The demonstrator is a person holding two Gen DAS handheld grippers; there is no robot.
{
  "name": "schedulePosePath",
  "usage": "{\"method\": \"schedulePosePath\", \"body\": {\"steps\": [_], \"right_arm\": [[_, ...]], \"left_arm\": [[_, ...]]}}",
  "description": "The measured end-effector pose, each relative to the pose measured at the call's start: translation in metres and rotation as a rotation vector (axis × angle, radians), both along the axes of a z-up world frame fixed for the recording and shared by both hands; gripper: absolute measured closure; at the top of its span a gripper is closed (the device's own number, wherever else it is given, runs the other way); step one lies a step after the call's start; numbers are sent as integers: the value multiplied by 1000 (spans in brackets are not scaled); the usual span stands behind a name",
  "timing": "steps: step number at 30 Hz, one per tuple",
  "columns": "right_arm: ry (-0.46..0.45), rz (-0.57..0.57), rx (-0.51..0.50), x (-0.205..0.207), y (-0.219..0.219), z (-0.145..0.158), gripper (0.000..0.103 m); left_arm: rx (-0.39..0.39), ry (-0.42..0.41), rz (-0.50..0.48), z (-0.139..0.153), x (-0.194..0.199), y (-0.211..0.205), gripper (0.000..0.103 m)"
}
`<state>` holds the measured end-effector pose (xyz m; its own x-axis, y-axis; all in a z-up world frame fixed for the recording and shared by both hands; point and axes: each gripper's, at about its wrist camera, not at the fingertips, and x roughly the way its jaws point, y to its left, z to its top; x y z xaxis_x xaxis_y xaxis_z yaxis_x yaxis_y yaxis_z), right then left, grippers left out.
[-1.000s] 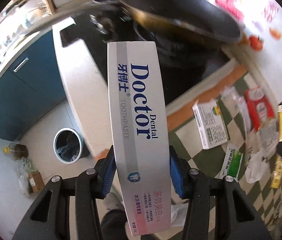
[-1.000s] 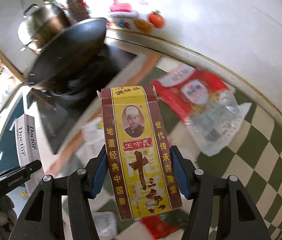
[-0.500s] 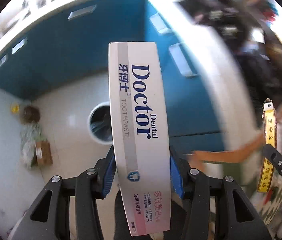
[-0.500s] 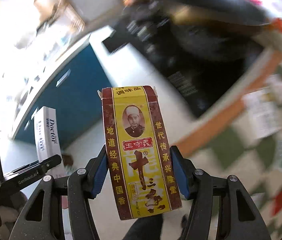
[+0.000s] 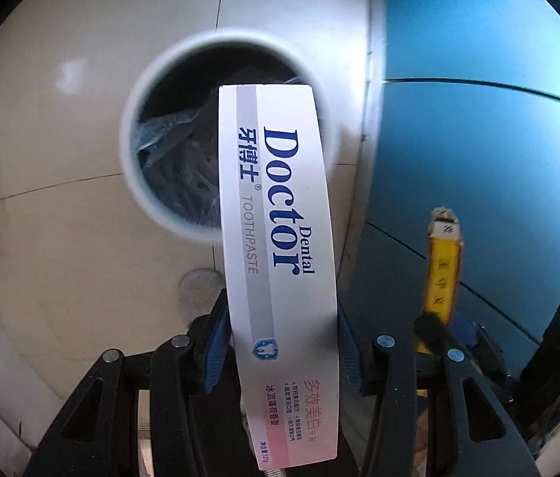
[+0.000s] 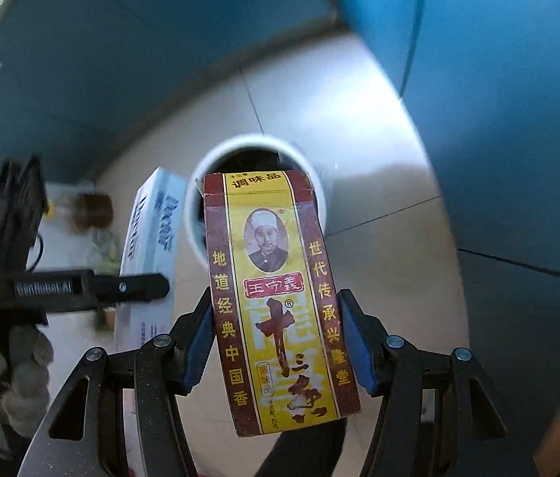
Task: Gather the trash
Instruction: 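Carry both boxes over the white bin and open both tools to drop them, then raise both tools away from the bin back toward the counter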
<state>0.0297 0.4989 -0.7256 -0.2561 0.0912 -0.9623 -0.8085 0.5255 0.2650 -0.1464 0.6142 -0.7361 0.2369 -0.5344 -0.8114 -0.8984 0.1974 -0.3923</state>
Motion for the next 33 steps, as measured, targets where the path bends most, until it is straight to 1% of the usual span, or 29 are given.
{"method": "schedulePosePath", "body": {"steps": [2,3,4,5,6,7,8,9,10,11,12,13,14,15,16,17,18,20,21,22,23,25,26,28,30,32,33], "right_arm": [[-4,27,-12,1,11,-31,42],[-1,42,-17,3,19,-52,42],[6,47,-22,5,19,-63,42],[9,52,-31,6,23,-74,42],[15,62,-47,7,29,-91,42],[23,69,-52,10,22,-97,42],[32,79,-65,12,23,-110,42],[41,89,-81,14,28,-122,42],[49,97,-91,10,28,-127,42],[58,106,-108,10,31,-136,42],[62,108,-120,2,31,-139,41],[71,114,-135,0,35,-145,40],[79,118,-143,3,36,-143,40],[86,120,-150,3,37,-146,40],[93,121,-155,4,43,-152,39],[94,123,-160,5,47,-155,34],[97,124,-162,0,48,-148,20],[93,125,-166,-8,50,-135,5],[88,130,-169,-9,53,-133,5],[65,137,-172,-11,55,-129,5],[48,142,-170,-14,54,-121,4],[1,153,-166,-23,53,-108,0],[-33,161,-168,-26,53,-104,0],[-79,173,-159,-31,52,-99,0],[-125,172,-154,-34,51,-91,0],[-168,162,-138,-39,50,-82,0],[-203,159,-117,-41,49,-73,0]], "left_arm": [[-33,-8,1,-39,-1,7,57],[-45,0,2,-57,-1,10,57],[-51,11,0,-71,-2,13,56],[-58,21,-1,-84,-3,15,55],[-73,29,-1,-96,-4,17,55],[-93,39,3,-106,-7,18,55],[-109,50,13,-113,-10,19,55],[-118,54,25,-118,-15,21,51],[-116,52,40,-119,-18,21,38],[-113,49,52,-117,-19,19,28],[-108,45,63,-115,-24,21,14],[-99,46,71,-112,-28,24,11],[-82,49,74,-107,-34,28,11],[-47,61,73,-100,-39,32,11],[-1,85,69,-88,-29,31,11],[60,118,52,-78,-34,34,10],[116,148,32,-70,-38,34,10],[236,219,-14,-51,-43,33,10],[296,252,-28,-42,-48,35,10],[342,266,-32,-34,-51,35,10],[382,278,-35,-28,-55,36,10],[449,293,-26,-15,-61,36,10],[477,296,-22,-15,-61,29,10],[513,307,-28,-12,-58,27,10],[540,308,-24,-4,-62,22,10],[561,309,-19,5,-58,17,10],[572,309,-20,12,-59,15,10]]}}
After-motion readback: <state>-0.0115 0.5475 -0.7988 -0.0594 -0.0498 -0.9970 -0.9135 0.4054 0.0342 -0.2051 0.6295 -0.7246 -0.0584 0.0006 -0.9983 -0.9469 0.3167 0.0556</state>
